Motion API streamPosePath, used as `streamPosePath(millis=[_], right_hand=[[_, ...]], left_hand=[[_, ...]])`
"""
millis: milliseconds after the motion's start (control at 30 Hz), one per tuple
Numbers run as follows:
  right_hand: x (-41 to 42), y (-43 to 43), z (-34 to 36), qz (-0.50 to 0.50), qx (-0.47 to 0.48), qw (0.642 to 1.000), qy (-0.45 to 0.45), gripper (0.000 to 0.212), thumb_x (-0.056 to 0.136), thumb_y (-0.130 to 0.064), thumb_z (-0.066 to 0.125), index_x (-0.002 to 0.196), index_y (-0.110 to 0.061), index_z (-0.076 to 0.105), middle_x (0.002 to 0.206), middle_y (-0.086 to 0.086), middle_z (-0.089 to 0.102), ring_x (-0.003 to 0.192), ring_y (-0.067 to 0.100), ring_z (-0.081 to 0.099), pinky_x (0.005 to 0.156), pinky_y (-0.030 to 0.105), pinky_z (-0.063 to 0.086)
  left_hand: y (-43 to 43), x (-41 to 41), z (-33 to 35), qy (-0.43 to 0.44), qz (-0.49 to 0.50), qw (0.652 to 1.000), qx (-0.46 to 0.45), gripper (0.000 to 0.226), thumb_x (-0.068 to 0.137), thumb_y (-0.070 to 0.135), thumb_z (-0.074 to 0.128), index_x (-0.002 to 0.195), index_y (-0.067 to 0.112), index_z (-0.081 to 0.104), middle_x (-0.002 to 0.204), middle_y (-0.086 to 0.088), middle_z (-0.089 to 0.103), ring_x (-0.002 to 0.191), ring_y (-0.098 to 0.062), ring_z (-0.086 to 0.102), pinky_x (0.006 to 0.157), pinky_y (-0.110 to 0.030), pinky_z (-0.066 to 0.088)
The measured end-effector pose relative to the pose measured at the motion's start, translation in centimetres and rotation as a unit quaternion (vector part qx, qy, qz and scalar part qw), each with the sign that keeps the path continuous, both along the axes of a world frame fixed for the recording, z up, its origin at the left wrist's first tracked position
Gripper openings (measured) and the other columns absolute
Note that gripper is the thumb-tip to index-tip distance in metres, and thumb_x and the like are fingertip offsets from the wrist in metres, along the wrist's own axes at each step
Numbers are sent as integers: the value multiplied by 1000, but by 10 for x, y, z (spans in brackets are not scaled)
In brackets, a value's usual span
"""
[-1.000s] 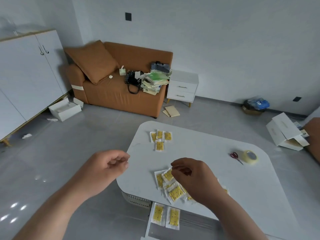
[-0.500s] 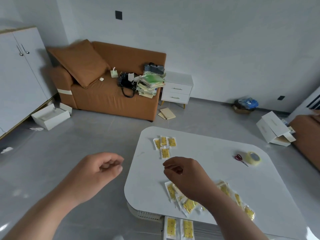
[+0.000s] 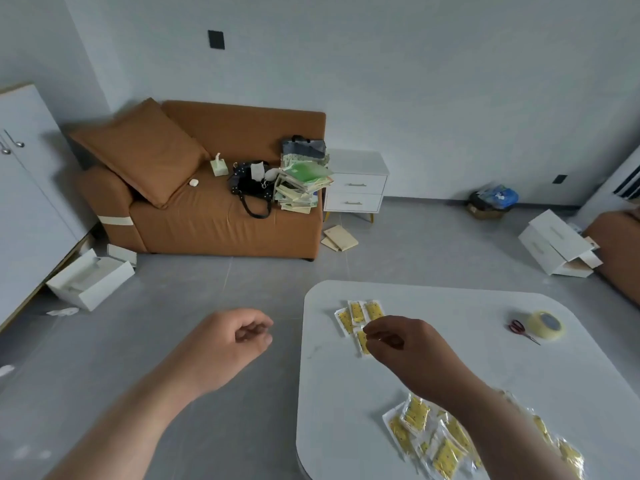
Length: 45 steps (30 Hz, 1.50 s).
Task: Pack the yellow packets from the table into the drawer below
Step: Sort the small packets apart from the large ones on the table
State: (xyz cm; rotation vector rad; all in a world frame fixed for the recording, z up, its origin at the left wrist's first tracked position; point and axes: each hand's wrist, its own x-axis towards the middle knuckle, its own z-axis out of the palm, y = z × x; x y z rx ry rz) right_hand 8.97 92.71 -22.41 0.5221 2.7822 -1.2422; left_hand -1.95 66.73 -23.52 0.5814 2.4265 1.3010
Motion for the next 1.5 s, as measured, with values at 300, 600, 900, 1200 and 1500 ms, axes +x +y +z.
streamPosePath(millis=[300, 600, 900, 1200, 1500], right_hand=[[-78, -34, 3, -122, 33, 992, -8, 17, 89, -25, 64, 104, -29, 70, 88, -18, 71, 80, -5, 64, 68, 6, 46], [-145, -77, 8, -221, 37, 974, -19, 17, 89, -26, 63, 105, -28, 70, 79, -20, 66, 67, -15, 58, 61, 3, 43], [-176, -35, -10, -314, 7, 949, -23, 17, 90, -25, 62, 106, -25, 70, 79, -17, 64, 66, 0, 58, 61, 7, 43], [-226, 68, -48, -377, -57, 924, -32, 17, 90, -20, 62, 87, -37, 61, 87, -12, 69, 77, 10, 66, 69, 16, 48], [-242, 134, -49, -425, -64, 902, -42, 21, 91, -28, 61, 111, -26, 67, 91, -21, 64, 79, -7, 60, 70, 11, 43]], left_hand=[[-22, -136, -5, 8, -103, 995, -6, 22, 86, 18, 69, 88, 39, 65, 91, 32, 67, 86, 6, 64, 76, -13, 49], [-24, -245, 7, -4, -215, 976, -16, 19, 86, 22, 68, 91, 39, 65, 90, 31, 67, 85, 9, 63, 71, -10, 45], [61, -319, 7, -14, -298, 953, -56, 17, 87, 23, 68, 95, 38, 65, 94, 13, 71, 87, 11, 62, 74, -9, 44], [200, -392, 1, 3, -355, 927, -121, 17, 86, 22, 69, 94, 36, 66, 93, 12, 71, 85, 11, 62, 70, -4, 43], [312, -417, -4, 2, -413, 900, -138, 20, 84, 20, 71, 87, 39, 67, 89, 18, 70, 88, 3, 67, 88, -21, 51]])
